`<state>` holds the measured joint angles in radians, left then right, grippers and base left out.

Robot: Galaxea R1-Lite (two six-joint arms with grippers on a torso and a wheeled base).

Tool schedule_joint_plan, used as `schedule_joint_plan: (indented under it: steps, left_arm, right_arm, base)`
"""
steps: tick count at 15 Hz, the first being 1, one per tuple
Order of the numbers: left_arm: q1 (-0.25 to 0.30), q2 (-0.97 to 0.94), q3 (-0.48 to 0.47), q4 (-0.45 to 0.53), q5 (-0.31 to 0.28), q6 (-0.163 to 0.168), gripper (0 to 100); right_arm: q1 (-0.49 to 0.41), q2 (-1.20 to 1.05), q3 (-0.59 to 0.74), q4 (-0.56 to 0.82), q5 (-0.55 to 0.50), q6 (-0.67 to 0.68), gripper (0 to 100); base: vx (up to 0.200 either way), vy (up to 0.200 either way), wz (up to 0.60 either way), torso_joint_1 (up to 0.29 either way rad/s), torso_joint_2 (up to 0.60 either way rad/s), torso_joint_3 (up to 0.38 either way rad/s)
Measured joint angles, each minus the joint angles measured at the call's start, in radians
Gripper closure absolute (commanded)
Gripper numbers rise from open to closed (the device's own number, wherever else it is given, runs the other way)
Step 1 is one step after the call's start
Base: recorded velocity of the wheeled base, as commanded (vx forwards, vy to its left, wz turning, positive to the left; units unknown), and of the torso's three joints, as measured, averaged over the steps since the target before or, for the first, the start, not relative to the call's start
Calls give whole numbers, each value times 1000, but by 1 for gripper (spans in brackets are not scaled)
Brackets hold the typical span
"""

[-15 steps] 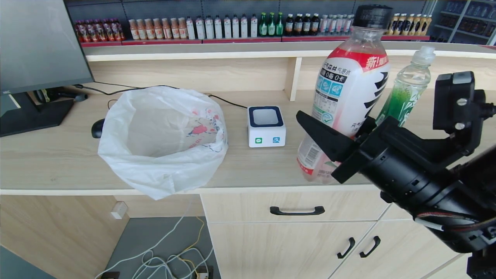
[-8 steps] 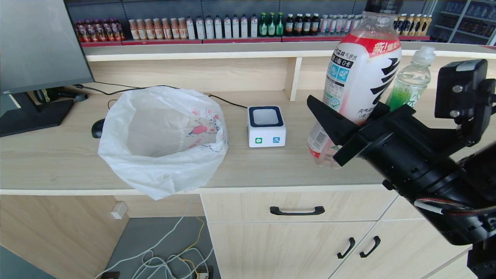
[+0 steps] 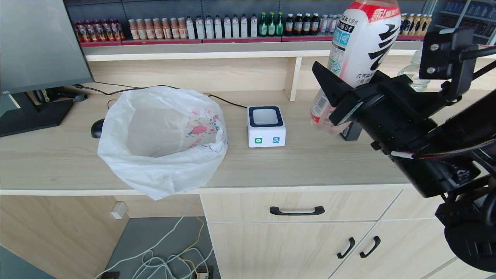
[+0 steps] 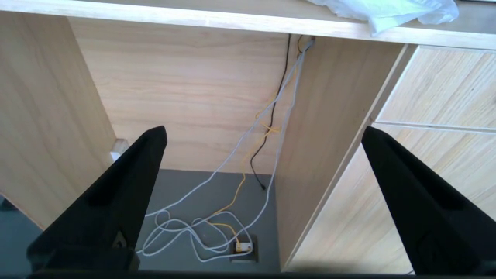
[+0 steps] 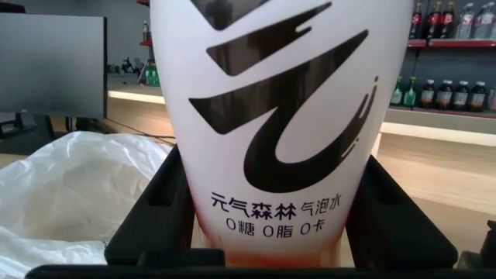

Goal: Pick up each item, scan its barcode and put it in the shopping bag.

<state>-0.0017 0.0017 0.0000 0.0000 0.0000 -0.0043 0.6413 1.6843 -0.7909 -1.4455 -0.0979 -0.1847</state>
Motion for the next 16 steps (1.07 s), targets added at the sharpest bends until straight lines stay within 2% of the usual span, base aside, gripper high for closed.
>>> schedule_joint_plan:
  steps: [5, 12, 16]
  left_arm:
    - [0, 0, 0, 0, 0, 0, 0]
    - [-1, 0, 0, 0, 0, 0, 0]
    - [-1, 0, 0, 1, 0, 1, 0]
  right_arm:
    - [-11, 29, 8, 1, 4, 9, 100]
    - [-10, 44, 20, -11, 3, -12, 100]
    - [-11, 44, 10, -11, 3, -15, 100]
  base:
    - [0, 0, 0, 0, 0, 0]
    - [0, 200, 0, 3, 2, 2]
    - [0, 0, 0, 0, 0, 0]
